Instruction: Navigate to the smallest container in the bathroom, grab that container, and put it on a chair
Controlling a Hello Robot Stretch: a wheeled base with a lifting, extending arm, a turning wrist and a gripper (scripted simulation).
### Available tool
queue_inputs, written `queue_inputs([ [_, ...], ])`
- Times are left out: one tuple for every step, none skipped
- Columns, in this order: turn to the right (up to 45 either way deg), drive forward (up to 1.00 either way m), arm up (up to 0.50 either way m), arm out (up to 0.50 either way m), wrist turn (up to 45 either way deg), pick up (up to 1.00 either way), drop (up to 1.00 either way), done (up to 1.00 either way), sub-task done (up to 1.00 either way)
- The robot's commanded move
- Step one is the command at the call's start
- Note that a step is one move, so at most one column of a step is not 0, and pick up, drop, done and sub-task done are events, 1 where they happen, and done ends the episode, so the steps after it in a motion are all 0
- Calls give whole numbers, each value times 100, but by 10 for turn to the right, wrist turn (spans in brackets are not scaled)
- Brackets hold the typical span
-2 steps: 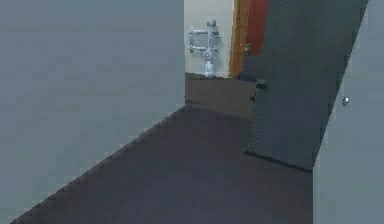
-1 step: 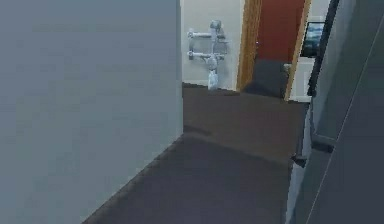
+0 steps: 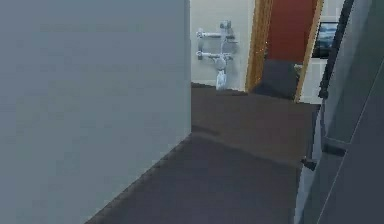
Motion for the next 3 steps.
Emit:
queue_inputs([
  [0, 100, 0, 0, 0, 0, 0, 0, 0],
  [-240, 0, 0, 0, 0, 0, 0, 0, 0],
  [0, 5, 0, 0, 0, 0, 0, 0, 0],
])
